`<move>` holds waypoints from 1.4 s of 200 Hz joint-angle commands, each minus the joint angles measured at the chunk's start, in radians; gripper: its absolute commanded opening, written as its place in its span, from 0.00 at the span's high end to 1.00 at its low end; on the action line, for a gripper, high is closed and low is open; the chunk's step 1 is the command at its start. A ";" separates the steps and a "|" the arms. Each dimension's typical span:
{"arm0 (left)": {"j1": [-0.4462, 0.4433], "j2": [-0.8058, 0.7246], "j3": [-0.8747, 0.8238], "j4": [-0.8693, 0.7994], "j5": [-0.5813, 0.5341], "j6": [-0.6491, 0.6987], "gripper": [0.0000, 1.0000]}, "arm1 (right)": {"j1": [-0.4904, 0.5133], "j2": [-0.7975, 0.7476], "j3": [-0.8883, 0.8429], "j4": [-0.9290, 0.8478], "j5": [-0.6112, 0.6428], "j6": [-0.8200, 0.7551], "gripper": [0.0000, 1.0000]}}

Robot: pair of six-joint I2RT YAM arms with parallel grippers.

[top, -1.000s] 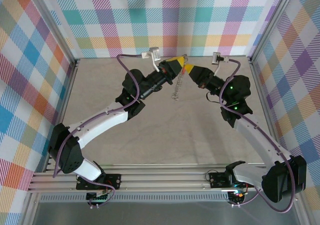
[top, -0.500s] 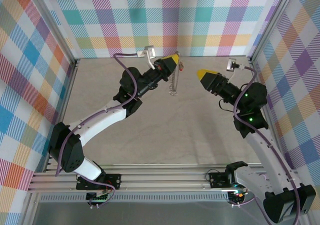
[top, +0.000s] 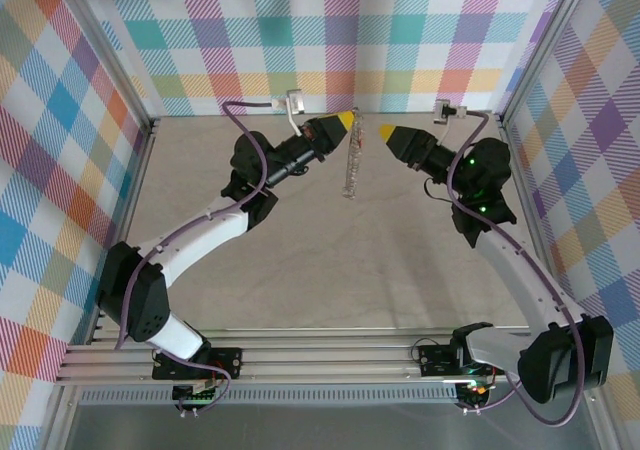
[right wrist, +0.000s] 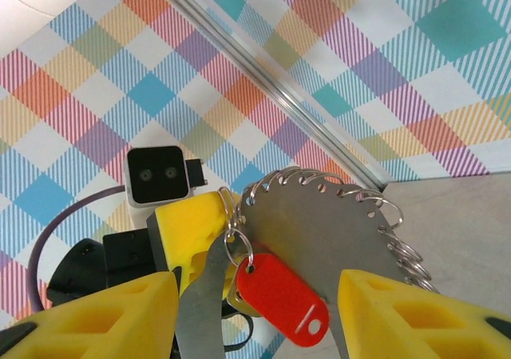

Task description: Put the keys on the keyring

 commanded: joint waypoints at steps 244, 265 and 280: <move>0.028 0.101 0.034 0.193 0.120 -0.202 1.00 | 0.064 0.185 0.071 0.242 -0.057 0.069 0.74; 0.028 0.102 0.034 0.193 0.120 -0.203 1.00 | 0.064 0.181 0.066 0.236 -0.055 0.065 0.81; 0.028 0.102 0.034 0.192 0.119 -0.203 1.00 | 0.065 0.175 0.063 0.226 -0.053 0.060 0.83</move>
